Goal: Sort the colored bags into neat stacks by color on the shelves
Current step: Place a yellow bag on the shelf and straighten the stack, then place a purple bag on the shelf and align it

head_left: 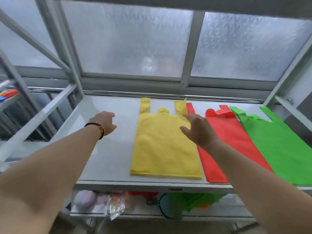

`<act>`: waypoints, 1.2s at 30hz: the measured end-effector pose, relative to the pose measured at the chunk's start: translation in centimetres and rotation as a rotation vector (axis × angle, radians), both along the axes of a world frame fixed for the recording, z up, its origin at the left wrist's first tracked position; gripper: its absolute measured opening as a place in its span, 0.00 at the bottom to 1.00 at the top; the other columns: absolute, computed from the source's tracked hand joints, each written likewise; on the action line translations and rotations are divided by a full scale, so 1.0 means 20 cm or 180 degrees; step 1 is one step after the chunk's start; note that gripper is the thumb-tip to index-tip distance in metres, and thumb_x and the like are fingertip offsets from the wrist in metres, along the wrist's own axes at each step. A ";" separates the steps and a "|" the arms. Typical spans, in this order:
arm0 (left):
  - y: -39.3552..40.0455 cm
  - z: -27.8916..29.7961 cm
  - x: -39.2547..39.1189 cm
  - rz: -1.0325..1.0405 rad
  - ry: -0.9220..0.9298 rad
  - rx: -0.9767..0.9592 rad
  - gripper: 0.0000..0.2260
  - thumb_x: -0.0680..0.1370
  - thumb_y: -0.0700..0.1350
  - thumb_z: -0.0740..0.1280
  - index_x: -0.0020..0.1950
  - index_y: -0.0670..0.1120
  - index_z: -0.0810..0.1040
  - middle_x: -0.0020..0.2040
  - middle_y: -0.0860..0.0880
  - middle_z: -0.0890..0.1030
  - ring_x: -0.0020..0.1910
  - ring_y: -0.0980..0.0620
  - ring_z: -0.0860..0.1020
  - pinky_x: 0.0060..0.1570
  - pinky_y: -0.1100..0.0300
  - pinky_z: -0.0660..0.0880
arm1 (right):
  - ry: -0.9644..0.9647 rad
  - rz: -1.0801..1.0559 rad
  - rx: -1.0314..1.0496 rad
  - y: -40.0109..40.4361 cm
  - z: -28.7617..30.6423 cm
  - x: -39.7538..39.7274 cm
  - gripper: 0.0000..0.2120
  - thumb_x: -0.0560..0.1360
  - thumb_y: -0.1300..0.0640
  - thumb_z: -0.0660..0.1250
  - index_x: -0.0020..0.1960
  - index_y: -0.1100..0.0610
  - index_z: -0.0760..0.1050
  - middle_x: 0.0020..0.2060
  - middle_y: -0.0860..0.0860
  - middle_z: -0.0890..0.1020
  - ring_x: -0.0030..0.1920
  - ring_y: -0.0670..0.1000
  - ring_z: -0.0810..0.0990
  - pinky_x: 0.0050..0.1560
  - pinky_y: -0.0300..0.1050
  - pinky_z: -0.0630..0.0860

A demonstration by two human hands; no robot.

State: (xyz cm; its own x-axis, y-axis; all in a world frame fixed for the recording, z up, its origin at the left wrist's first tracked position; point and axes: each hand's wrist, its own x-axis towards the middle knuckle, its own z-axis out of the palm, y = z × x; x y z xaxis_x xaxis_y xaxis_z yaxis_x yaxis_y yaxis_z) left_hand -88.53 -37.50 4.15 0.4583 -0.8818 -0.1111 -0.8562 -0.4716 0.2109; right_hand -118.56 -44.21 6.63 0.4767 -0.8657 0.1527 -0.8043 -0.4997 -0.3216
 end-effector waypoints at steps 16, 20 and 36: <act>1.56 0.53 0.79 0.0206 -0.0517 -0.0822 0.19 0.74 0.41 0.67 0.65 0.43 0.74 0.63 0.41 0.77 0.60 0.42 0.76 0.61 0.52 0.71 | 0.0205 0.2135 -0.0632 1.04 0.41 1.53 0.17 0.73 0.58 0.62 0.61 0.58 0.74 0.58 0.58 0.80 0.58 0.59 0.78 0.58 0.51 0.76; 1.96 0.56 1.10 0.0445 -0.0693 -0.0835 0.20 0.75 0.43 0.66 0.67 0.45 0.72 0.66 0.43 0.74 0.63 0.43 0.75 0.64 0.53 0.69 | 0.0220 0.2602 -0.0409 1.49 0.38 1.93 0.13 0.72 0.57 0.62 0.54 0.58 0.78 0.52 0.59 0.82 0.54 0.60 0.80 0.54 0.51 0.78; 3.22 0.51 2.41 0.1671 -0.0661 -0.0376 0.24 0.76 0.47 0.63 0.71 0.46 0.66 0.71 0.44 0.69 0.68 0.44 0.69 0.67 0.50 0.68 | 0.0313 0.3136 -0.0357 2.54 0.40 3.48 0.19 0.76 0.54 0.61 0.66 0.58 0.72 0.64 0.56 0.76 0.65 0.57 0.73 0.63 0.50 0.71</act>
State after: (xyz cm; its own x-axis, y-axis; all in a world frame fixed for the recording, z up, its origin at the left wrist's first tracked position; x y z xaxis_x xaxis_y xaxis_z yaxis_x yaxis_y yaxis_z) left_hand -40.32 26.99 14.34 0.8396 -0.5313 0.1133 -0.5429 -0.8280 0.1404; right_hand -48.92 6.53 14.56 0.9896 -0.0595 0.1308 -0.0345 -0.9820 -0.1859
